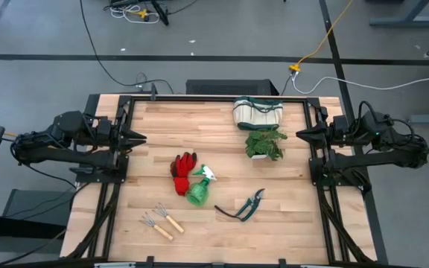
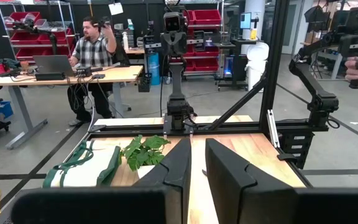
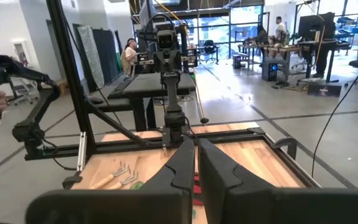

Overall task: Pick & Place Garden tools in Gardening bag
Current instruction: Prepare the green gardening bag

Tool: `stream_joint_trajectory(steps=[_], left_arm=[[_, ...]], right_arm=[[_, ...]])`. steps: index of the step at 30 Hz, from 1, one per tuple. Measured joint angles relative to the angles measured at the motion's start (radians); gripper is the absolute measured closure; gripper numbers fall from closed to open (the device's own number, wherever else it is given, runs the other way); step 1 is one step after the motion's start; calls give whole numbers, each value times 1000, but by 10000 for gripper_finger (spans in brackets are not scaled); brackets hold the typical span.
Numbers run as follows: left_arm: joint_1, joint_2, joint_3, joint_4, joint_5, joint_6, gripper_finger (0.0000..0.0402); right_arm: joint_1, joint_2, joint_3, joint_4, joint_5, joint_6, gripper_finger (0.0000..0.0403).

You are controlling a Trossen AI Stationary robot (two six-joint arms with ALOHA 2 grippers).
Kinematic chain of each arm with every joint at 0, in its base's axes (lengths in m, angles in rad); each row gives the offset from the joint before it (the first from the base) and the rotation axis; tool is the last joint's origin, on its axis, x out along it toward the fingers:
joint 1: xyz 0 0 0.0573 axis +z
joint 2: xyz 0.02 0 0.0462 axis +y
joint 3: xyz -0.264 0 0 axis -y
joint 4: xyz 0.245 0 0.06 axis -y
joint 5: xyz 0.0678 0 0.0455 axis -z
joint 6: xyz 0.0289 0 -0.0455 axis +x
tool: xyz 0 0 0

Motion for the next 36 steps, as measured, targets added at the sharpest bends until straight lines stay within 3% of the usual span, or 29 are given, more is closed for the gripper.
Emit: stream_joint_trajectory(steps=[23,29,33,36], left_arm=[[0,0,0,0,0,0,346],[0,0,0,0,0,0,346],[0,0,0,1,-1,0,346],[0,0,0,2,-3,0,346]], right_arm=[[0,1,0,101,7,-2,378],[-1,77,7,170,313,-26,377],[-32,168,60,31,542,-31,365],[-83,232,125,-83,611,33,347]])
